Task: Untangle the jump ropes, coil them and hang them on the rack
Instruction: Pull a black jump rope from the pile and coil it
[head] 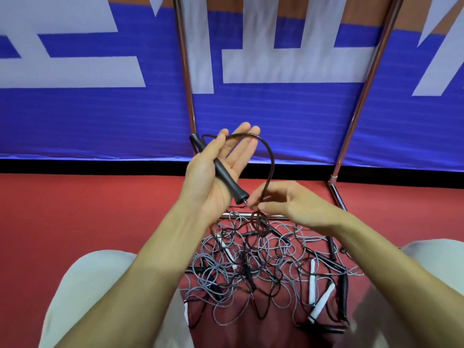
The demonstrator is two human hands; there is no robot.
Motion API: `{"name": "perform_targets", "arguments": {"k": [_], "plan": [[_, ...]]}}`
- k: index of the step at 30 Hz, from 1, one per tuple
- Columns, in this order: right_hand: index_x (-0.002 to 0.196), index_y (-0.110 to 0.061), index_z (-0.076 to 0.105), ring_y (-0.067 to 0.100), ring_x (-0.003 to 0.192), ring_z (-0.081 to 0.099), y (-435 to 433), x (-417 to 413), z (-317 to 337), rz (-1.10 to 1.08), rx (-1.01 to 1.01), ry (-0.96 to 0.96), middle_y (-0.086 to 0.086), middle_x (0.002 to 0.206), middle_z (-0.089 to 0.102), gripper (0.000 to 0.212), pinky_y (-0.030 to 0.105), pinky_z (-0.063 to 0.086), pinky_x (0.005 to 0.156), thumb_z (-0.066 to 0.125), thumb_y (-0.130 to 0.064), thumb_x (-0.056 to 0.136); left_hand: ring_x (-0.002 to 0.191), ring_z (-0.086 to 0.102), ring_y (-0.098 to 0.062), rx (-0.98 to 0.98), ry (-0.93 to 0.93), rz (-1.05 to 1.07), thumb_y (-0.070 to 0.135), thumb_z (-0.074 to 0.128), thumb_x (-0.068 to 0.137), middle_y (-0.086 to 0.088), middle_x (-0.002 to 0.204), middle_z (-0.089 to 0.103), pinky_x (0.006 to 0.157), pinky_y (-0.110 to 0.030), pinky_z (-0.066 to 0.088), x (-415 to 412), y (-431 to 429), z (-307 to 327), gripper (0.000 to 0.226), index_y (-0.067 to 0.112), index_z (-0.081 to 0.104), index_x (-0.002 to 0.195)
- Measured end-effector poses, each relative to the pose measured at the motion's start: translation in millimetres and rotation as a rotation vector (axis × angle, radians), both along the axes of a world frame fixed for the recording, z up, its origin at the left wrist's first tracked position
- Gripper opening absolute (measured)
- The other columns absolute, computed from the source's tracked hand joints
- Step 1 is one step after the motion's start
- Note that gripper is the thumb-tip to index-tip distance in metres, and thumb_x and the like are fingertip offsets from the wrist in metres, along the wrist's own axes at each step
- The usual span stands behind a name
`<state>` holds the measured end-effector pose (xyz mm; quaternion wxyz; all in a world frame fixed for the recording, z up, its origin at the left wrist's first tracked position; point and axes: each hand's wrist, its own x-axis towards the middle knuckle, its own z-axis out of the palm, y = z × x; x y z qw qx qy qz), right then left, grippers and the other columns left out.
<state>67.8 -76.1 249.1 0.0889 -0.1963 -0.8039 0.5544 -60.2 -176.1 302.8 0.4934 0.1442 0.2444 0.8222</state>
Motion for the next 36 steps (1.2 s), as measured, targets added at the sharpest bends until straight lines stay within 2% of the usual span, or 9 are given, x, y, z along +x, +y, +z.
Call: {"name": "perform_targets", "arguments": {"k": [3, 5, 7, 12, 17, 22, 28, 31, 36], "plan": [[0.09, -0.012, 0.063, 0.016, 0.074, 0.063, -2, -4, -7, -0.033, -0.002, -0.052, 0.004, 0.085, 0.065, 0.019, 0.032, 0.057, 0.07, 0.048, -0.003, 0.097, 0.089, 0.073, -0.031, -0.019, -0.025, 0.055, 0.009, 0.042, 0.103, -0.019, 0.096, 0.073, 0.083, -0.036, 0.059, -6, -1, -1, 0.021, 0.002, 0.056, 0.09], [0.09, -0.007, 0.057, 0.021, 0.065, 0.066, -2, -3, -3, -0.145, -0.128, 0.009, 0.01, 0.079, 0.063, 0.019, 0.026, 0.055, 0.056, 0.042, 0.002, 0.098, 0.091, 0.073, -0.03, -0.07, 0.029, 0.103, 0.011, 0.041, 0.103, -0.019, 0.098, 0.073, 0.08, -0.034, 0.06, -10, 1, -5, 0.014, 0.002, 0.052, 0.102], [0.091, -0.005, 0.055, 0.021, 0.059, 0.067, 2, 0, 6, -0.233, -0.214, 0.1, 0.009, 0.073, 0.062, 0.02, 0.021, 0.051, 0.049, 0.039, 0.005, 0.098, 0.096, 0.072, -0.029, -0.167, 0.153, 0.124, 0.013, 0.041, 0.104, -0.019, 0.104, 0.072, 0.081, -0.033, 0.06, -10, 4, -13, 0.016, 0.001, 0.05, 0.11], [0.09, -0.005, 0.056, 0.022, 0.053, 0.066, 12, 13, 24, -0.29, -0.389, 0.293, 0.008, 0.068, 0.064, 0.023, 0.023, 0.052, 0.05, 0.037, 0.006, 0.097, 0.106, 0.067, -0.018, -0.533, 0.624, 0.097, 0.005, 0.046, 0.1, -0.007, 0.106, 0.069, 0.092, -0.027, 0.053, 13, 15, -37, 0.019, 0.011, 0.064, 0.097], [0.087, -0.004, 0.055, 0.02, 0.052, 0.066, 22, 25, 35, -0.311, -0.433, 0.382, 0.007, 0.065, 0.067, 0.021, 0.028, 0.057, 0.053, 0.038, 0.007, 0.096, 0.087, 0.071, -0.01, -0.533, 0.844, -0.297, 0.018, 0.044, 0.103, -0.002, 0.093, 0.074, 0.076, -0.014, 0.052, 29, 14, -42, 0.021, 0.019, 0.065, 0.1], [0.083, 0.0, 0.056, 0.013, 0.054, 0.067, 36, 34, 38, -0.594, -0.406, 0.447, 0.009, 0.068, 0.062, 0.013, 0.02, 0.053, 0.051, 0.051, -0.002, 0.095, 0.066, 0.068, -0.018, -0.505, 0.923, -0.276, 0.02, 0.049, 0.101, -0.001, 0.066, 0.059, 0.073, -0.033, 0.058, 26, 13, -43, 0.02, 0.011, 0.067, 0.101], [0.073, -0.003, 0.054, 0.007, 0.049, 0.062, 49, 37, 40, -0.818, -0.716, 0.739, 0.004, 0.059, 0.056, 0.023, 0.016, 0.051, 0.052, 0.055, -0.011, 0.095, 0.067, 0.07, -0.023, -0.745, 1.682, -0.201, 0.021, 0.052, 0.1, 0.0, 0.066, 0.07, 0.07, -0.044, 0.059, 17, 15, -59, 0.021, 0.015, 0.066, 0.085], [0.075, -0.001, 0.055, 0.009, 0.048, 0.062, 52, 37, 39, -0.887, -0.92, 0.854, 0.007, 0.058, 0.059, 0.021, 0.016, 0.051, 0.051, 0.058, -0.009, 0.094, 0.071, 0.072, -0.024, -0.746, 1.628, -0.253, 0.021, 0.05, 0.101, -0.001, 0.072, 0.073, 0.072, -0.043, 0.06, 19, 15, -57, 0.021, 0.016, 0.063, 0.085], [0.082, 0.004, 0.058, 0.018, 0.062, 0.07, 51, 33, 36, -0.827, -1.026, 0.872, 0.014, 0.066, 0.067, 0.012, 0.024, 0.057, 0.06, 0.057, -0.001, 0.092, 0.077, 0.072, -0.036, -0.673, 1.153, -0.292, 0.013, 0.049, 0.101, -0.013, 0.077, 0.072, 0.068, -0.034, 0.062, 19, 13, -46, 0.017, 0.008, 0.06, 0.089]]}}
